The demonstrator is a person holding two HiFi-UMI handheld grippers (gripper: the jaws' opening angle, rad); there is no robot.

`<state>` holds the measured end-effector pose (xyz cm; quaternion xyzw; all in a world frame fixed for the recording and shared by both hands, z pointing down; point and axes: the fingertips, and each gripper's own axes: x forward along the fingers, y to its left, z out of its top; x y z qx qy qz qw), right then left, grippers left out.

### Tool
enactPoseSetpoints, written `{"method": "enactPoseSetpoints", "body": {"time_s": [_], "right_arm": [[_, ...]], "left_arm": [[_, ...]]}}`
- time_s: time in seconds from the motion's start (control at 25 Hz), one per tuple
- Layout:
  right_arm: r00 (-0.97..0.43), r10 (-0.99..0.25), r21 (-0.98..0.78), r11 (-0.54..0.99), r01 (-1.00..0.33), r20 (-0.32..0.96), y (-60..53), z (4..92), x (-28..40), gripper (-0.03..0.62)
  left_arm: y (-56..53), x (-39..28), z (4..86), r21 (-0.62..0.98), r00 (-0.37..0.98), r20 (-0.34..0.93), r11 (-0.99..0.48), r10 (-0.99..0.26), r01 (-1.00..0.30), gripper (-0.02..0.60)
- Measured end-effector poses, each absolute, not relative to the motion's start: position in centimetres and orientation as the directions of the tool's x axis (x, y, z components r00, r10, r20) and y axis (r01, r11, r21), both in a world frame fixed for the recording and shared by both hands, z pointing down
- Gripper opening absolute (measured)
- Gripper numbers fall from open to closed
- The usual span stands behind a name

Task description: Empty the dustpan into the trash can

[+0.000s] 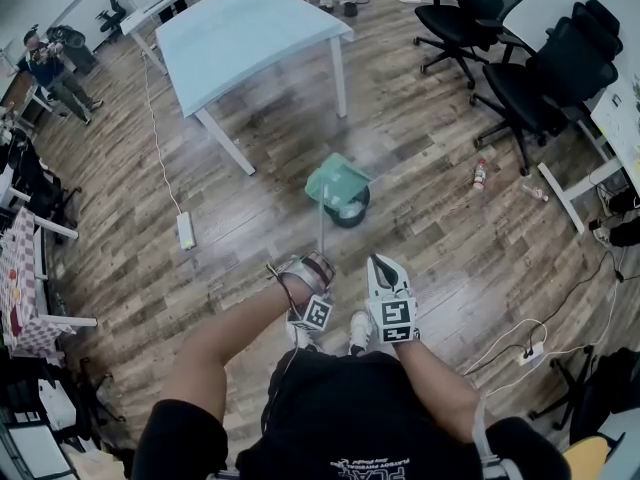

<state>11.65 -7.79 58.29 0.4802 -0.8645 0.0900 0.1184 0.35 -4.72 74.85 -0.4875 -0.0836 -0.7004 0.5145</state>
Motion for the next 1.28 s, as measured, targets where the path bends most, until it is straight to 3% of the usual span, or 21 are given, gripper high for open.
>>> {"method": "enactPoseSetpoints", "body": {"time_s": [0.76,1.28], "right_arm": [[-0.513,-0.807,-0.047,0.524,-0.851,0.293,-8.1,58.7,11.6,0.025],[-0.52,-0.805,-0.065,0.525,-0.849,0.286,-8.5,58.9,11.2,0.025]], "left_arm": [[-4.8,-0.6,75.0,-0.32,-0.017,0.746,-0.381,-0.665,0.867,0.102],[-4.6,-0.1,74.0,-0.171,-0.057,0.73,-0.263,-0.681,0.95,0.103]]}}
